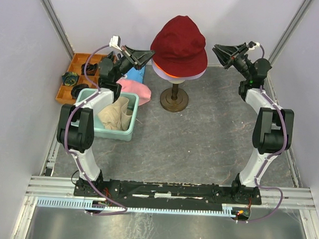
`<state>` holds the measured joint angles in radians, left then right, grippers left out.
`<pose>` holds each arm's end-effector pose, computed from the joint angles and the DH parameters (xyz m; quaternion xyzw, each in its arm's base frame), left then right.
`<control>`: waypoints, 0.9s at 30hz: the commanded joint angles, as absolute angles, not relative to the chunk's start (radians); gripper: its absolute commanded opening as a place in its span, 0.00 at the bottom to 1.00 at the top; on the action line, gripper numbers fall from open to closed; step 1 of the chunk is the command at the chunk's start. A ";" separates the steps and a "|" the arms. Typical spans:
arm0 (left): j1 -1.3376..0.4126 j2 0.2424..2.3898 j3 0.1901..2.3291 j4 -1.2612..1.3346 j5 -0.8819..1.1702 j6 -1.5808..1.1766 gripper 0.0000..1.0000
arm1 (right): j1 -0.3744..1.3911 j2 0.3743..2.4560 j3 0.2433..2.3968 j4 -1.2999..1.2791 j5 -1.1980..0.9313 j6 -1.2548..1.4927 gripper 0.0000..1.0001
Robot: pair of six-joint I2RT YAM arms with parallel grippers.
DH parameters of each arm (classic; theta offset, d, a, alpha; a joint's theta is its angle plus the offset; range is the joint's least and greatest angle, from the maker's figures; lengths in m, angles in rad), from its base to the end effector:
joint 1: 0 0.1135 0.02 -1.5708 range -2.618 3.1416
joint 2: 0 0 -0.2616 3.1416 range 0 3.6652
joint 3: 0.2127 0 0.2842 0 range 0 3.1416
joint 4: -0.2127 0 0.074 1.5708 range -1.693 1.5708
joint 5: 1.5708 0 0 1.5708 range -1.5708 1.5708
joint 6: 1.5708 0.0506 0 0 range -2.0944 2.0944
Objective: Stack the hats
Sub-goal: Stack the hat on the hat.
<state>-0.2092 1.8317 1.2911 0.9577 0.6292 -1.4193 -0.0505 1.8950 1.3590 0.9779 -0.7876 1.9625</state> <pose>0.4453 -0.1250 0.3213 -0.0817 0.5741 -0.6955 0.4244 0.4732 0.0120 0.3181 0.2440 0.5381 0.7557 0.2823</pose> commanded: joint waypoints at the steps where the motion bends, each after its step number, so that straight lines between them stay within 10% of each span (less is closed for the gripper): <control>1: -0.234 1.887 1.178 0.748 0.721 -1.302 0.03 | -0.060 1.822 1.371 0.973 -0.820 1.915 0.30; 27: -0.310 1.927 1.082 0.819 0.675 -1.319 0.03 | -0.075 1.760 1.371 0.807 -0.871 1.791 0.25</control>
